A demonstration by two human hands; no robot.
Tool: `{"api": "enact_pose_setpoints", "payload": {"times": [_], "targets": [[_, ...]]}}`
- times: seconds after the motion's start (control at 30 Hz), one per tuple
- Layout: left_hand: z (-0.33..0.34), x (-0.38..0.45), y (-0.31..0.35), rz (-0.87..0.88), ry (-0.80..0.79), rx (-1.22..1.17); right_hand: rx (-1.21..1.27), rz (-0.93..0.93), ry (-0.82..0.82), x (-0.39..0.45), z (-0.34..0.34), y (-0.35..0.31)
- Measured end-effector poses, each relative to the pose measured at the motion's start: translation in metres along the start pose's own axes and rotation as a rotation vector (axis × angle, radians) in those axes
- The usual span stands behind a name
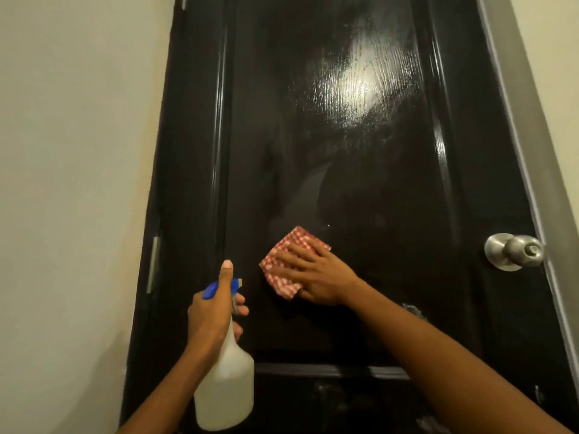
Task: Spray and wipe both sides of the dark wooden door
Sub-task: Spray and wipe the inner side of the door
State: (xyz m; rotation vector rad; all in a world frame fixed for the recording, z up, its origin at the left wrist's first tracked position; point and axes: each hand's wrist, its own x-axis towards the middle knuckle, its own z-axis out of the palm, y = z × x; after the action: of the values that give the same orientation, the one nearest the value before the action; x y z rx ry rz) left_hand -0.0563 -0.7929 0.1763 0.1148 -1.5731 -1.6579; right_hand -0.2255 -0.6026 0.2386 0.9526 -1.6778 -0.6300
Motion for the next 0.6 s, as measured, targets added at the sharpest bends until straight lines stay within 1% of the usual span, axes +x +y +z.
{"api": "enact_pose_setpoints", "payload": {"times": [0.07, 0.13, 0.2, 0.27, 0.3, 0.33, 0.37, 0.43, 0.47, 0.53, 0.57, 0.6], "targets": [[-0.006, 0.005, 0.003, 0.013, -0.024, -0.018, 0.053, 0.246, 0.064, 0.016, -0.014, 0.046], [-0.009, 0.013, 0.012, 0.054, -0.028, -0.046, 0.119, 0.556, 0.084, 0.036, -0.038, 0.097], [-0.011, 0.017, 0.023, 0.107, -0.013, -0.043, 0.218, 0.806, 0.124, 0.052, -0.059, 0.128], [-0.011, 0.022, 0.032, 0.146, -0.01, -0.051, 0.265, 0.919, 0.159, 0.068, -0.063, 0.131], [-0.009, 0.023, 0.035, 0.154, -0.005, -0.047, 0.275, 0.926, 0.17, 0.074, -0.061, 0.122], [-0.007, 0.024, 0.038, 0.159, -0.001, -0.037, 0.277, 0.874, 0.185, 0.079, -0.057, 0.106], [-0.005, 0.023, 0.039, 0.168, 0.001, -0.027, 0.268, 0.755, 0.2, 0.081, -0.052, 0.087], [-0.002, 0.022, 0.041, 0.212, 0.033, 0.003, 0.243, 0.418, 0.209, 0.081, -0.038, 0.038], [-0.001, 0.02, 0.041, 0.243, 0.06, 0.034, 0.203, 0.251, 0.159, 0.079, -0.029, 0.008], [-0.001, 0.016, 0.038, 0.285, 0.101, 0.102, 0.118, -0.025, -0.001, 0.061, -0.015, -0.052], [-0.001, 0.012, 0.036, 0.276, 0.11, 0.113, 0.114, -0.116, -0.061, 0.048, -0.008, -0.072], [-0.001, 0.009, 0.034, 0.259, 0.101, 0.102, 0.109, -0.153, -0.081, 0.034, 0.0, -0.078]]}}
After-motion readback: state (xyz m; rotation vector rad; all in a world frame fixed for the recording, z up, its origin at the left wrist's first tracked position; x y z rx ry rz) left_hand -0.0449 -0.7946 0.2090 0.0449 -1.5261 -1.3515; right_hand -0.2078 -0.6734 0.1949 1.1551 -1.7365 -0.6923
